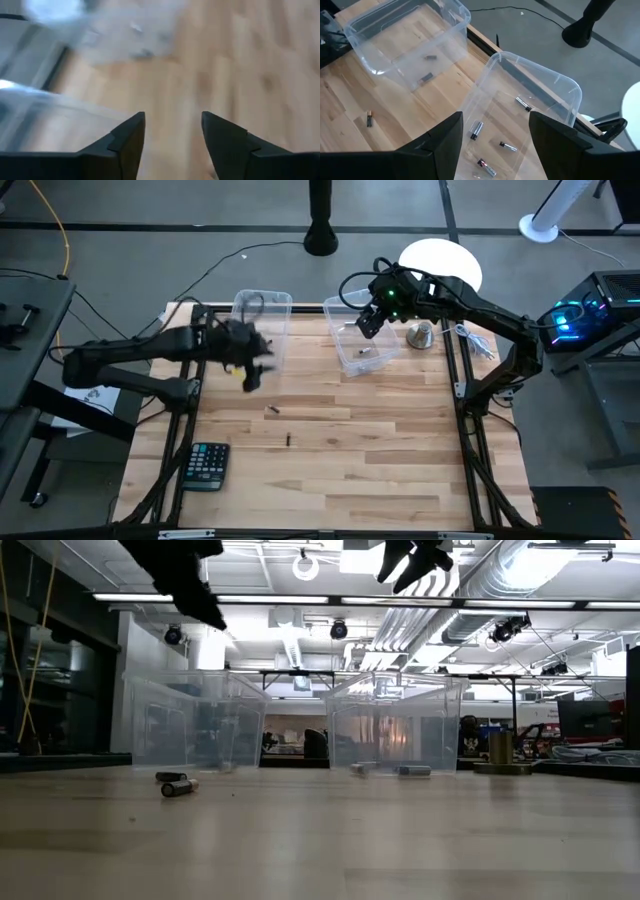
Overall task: Sort batteries
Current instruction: Put the black battery into the left transparent bin
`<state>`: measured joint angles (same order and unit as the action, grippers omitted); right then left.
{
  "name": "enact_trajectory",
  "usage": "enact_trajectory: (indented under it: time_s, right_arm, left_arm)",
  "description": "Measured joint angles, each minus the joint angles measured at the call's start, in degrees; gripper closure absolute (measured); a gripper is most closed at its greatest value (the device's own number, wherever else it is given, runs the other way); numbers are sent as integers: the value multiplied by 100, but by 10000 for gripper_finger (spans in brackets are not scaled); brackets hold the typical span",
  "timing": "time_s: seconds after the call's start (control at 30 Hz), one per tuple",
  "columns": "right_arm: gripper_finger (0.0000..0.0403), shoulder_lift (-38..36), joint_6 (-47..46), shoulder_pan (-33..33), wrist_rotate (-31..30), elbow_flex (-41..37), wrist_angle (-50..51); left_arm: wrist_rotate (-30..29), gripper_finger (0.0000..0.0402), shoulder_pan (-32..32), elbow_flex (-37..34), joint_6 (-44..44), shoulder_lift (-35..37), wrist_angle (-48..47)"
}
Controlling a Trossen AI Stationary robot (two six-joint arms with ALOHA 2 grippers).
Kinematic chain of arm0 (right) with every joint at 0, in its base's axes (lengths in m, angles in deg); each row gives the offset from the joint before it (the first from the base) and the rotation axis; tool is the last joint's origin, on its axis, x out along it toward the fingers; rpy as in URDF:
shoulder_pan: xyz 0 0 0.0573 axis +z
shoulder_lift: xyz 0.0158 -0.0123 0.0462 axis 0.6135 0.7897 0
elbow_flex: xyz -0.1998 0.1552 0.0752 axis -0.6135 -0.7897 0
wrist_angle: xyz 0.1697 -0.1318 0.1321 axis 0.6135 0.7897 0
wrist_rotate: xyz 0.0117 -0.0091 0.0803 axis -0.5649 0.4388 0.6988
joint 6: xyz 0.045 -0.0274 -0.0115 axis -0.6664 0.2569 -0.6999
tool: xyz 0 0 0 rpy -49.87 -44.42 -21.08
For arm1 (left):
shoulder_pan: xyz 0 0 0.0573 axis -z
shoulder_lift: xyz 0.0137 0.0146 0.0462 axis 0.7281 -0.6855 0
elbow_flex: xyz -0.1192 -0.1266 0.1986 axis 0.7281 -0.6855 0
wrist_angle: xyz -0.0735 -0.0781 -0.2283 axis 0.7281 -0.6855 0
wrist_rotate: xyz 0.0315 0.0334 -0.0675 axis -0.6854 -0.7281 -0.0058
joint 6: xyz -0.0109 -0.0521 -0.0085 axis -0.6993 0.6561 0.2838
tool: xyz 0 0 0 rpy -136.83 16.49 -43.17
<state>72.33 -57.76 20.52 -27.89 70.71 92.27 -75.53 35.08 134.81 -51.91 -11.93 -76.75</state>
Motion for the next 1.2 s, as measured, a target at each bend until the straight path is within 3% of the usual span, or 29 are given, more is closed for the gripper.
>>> enact_trajectory:
  time_s: [0.3,0.6,0.77,0.93,1.07,1.2]
  right_arm:
    - [181,0,61,0,4,0,2]
    - [181,0,35,0,6,0,3]
    - [181,0,35,2,6,0,2]
    - [181,0,35,0,9,0,3]
    - [181,0,35,2,13,0,7]
    - [181,0,66,2,11,0,11]
  left_arm:
    - [-16,190,1287,-565,-664,-1048,-23]
    - [132,190,1231,-599,-1145,-2692,146]
    - [588,190,1171,-599,-1271,-3296,194]
    - [643,193,1127,-544,-1218,-3764,195]
    - [683,244,1124,-548,-1018,-3778,216]
    - [887,369,1128,-610,-634,-3386,229]
